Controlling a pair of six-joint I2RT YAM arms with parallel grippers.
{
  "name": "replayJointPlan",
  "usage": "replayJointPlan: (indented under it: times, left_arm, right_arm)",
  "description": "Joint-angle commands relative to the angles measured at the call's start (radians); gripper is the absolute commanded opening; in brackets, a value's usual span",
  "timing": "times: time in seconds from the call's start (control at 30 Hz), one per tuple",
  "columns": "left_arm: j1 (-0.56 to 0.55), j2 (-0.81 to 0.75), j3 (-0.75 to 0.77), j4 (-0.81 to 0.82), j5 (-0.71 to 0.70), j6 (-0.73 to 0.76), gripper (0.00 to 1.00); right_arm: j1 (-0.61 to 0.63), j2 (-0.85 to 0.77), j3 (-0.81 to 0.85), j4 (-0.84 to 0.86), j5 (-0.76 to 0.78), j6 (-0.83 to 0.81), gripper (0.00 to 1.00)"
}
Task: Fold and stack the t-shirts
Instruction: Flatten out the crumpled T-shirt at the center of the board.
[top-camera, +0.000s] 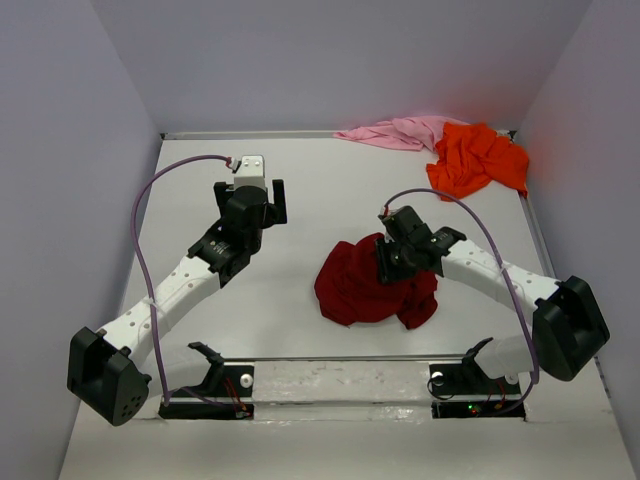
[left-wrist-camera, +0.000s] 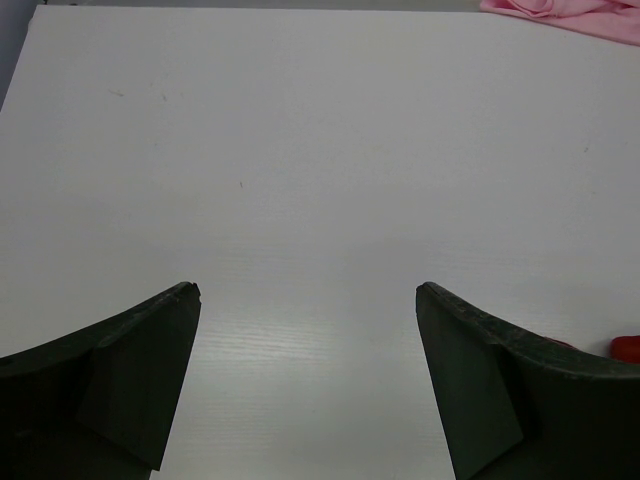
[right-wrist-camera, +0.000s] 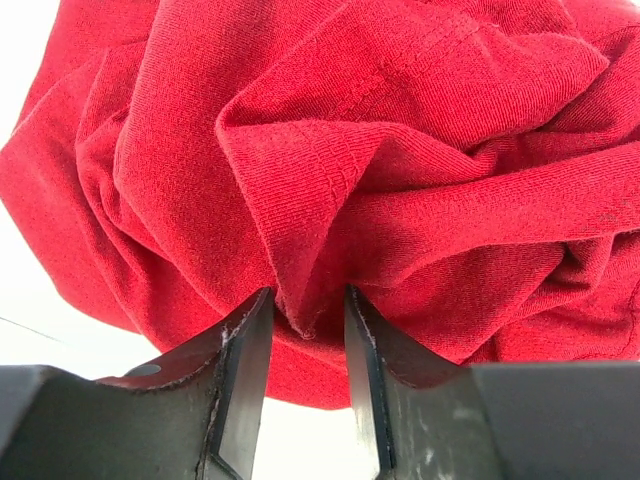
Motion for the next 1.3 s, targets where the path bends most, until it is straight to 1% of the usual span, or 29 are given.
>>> replayJointPlan:
  times: [0.0, 0.3, 0.5, 0.63, 0.73, 0.8, 0.9, 0.93, 0.97, 1.07, 1.1, 1.17, 1.2, 1.27]
  left_arm:
    - [0.001, -0.008, 0.028, 0.015, 0.007, -0.002, 0.99]
    - [0.001, -0.005, 0.028, 0.016, 0.007, -0.002, 0.99]
    - [0.001, -0.002, 0.028, 0.015, 0.007, -0.002, 0.99]
    - [0.001, -0.002, 0.028, 0.015, 0.005, -0.002, 0.99]
    - [0.0, -0.001, 0.029, 0.015, 0.007, -0.002, 0.99]
    - [0.001, -0.001, 0.029, 0.015, 0.007, -0.001, 0.99]
    - [0.001, -0.002, 0.028, 0.015, 0.007, -0.002, 0.99]
    - [0.001, -0.002, 0.028, 0.015, 0.009, -0.001, 0.99]
    - [0.001, -0.002, 0.029, 0.015, 0.007, -0.002, 0.99]
    - [0.001, -0.002, 0.028, 0.015, 0.007, -0.002, 0.99]
    - [0.001, -0.002, 0.028, 0.015, 0.007, -0.001, 0.99]
    - [0.001, -0.004, 0.028, 0.015, 0.009, -0.002, 0.99]
    - [0.001, -0.004, 0.028, 0.015, 0.009, -0.004, 0.99]
    - [0.001, -0.004, 0.028, 0.015, 0.009, -0.002, 0.99]
  right_arm:
    - [0.008, -0.006, 0.044, 0.014, -0.003, 0.0, 0.41]
    - [0.008, -0.009, 0.07, 0.0, -0.003, -0.009, 0.42]
    - [0.008, 0.018, 0.085, 0.003, -0.001, -0.015, 0.41]
    - [0.008, 0.043, 0.085, 0.008, 0.006, -0.02, 0.33]
    - [0.008, 0.047, 0.079, 0.015, 0.008, -0.021, 0.31]
    - [0.008, 0.049, 0.079, 0.017, 0.008, -0.021, 0.26]
    - [0.008, 0.052, 0.076, 0.018, 0.011, -0.023, 0.24]
    - [0.008, 0.052, 0.076, 0.02, 0.011, -0.023, 0.2]
    - [0.008, 0.05, 0.076, 0.02, 0.011, -0.023, 0.18]
    - [0.008, 0.046, 0.076, 0.018, 0.012, -0.024, 0.06]
    - [0.008, 0.038, 0.079, 0.015, 0.012, -0.024, 0.0]
    - [0.008, 0.027, 0.084, 0.008, 0.012, -0.026, 0.0]
    - [0.008, 0.012, 0.094, -0.004, 0.049, -0.027, 0.0]
    - [0.008, -0.006, 0.113, -0.04, 0.072, -0.035, 0.0]
